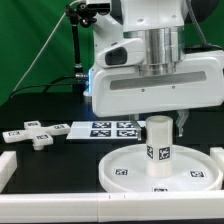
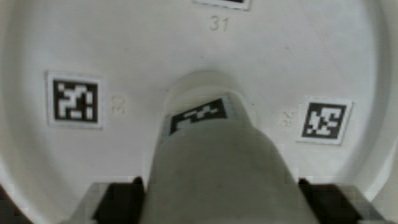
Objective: Assemble round table
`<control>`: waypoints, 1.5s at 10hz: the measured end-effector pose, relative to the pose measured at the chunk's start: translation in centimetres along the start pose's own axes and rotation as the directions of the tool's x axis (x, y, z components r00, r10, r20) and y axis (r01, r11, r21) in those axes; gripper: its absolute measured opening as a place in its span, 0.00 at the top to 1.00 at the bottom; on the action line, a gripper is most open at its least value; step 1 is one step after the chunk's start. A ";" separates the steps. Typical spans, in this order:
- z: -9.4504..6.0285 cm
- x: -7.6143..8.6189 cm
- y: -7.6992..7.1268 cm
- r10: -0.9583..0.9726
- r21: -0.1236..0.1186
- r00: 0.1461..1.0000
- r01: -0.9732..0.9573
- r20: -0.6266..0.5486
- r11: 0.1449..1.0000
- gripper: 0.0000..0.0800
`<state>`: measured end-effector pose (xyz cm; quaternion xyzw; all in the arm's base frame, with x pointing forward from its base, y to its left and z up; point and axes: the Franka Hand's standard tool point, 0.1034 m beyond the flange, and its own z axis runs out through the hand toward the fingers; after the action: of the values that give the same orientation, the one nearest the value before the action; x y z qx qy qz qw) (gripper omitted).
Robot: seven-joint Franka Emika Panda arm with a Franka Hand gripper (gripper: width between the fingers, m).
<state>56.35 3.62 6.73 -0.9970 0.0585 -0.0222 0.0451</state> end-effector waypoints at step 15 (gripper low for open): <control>0.1 -0.2 -0.2 0.864 0.046 0.499 -0.866 0.070 0.497 0.48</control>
Offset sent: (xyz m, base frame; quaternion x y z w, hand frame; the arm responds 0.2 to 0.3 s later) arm 0.0000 0.0000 0.0000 0.0000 0.0000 0.1938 0.9810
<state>56.14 3.82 6.59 -0.8319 0.5474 0.0200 0.0884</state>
